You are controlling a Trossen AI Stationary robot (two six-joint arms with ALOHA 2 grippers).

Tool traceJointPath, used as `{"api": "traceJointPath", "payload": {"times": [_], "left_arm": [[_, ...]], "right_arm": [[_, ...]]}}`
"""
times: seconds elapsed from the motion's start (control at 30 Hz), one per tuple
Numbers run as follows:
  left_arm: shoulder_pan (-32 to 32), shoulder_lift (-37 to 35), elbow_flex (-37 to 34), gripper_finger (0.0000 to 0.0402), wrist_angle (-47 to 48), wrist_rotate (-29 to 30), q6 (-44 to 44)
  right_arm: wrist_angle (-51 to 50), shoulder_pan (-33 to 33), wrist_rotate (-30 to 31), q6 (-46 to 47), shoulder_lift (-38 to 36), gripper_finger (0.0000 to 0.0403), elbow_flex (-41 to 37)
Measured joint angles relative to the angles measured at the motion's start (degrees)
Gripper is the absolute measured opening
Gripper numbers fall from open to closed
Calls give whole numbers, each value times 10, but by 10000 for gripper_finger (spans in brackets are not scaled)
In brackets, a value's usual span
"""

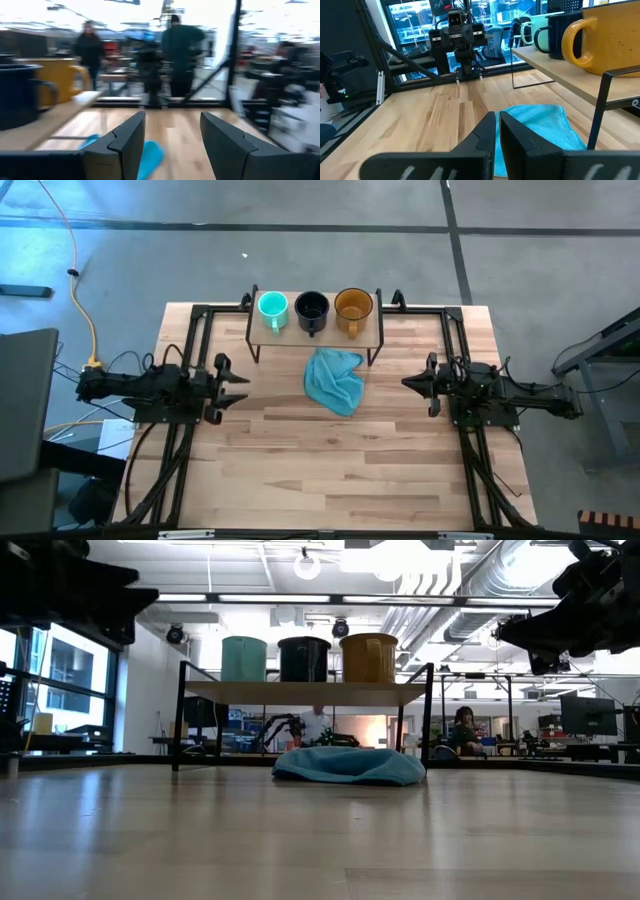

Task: Stack small to large cups/mugs on shelf
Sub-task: Return to Home Position

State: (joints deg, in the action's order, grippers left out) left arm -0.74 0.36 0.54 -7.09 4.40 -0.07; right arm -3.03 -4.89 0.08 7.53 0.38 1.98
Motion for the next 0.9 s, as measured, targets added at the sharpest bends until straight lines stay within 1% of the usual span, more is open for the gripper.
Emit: {"api": "traceJointPath", "payload": {"times": [0.1,0.17,0.3,0.4,0.53,0.8,0.9], "left_arm": [[1,0,0,179,12,-44,-2],[1,0,0,179,19,-54,2],[0,0,0,179,69,-49,11],[0,3,0,179,65,-46,39],[0,2,0,179,61,-24,61],[0,2,0,179,61,-23,58],[0,2,0,179,62,-32,57]], "right_arm": [[0,0,0,0,-1,16,0],[0,0,0,0,0,16,0],[0,0,0,0,0,16,0],[0,0,0,0,0,16,0],[0,0,0,0,0,16,0],[0,0,0,0,0,16,0],[0,0,0,0,0,16,0]]}}
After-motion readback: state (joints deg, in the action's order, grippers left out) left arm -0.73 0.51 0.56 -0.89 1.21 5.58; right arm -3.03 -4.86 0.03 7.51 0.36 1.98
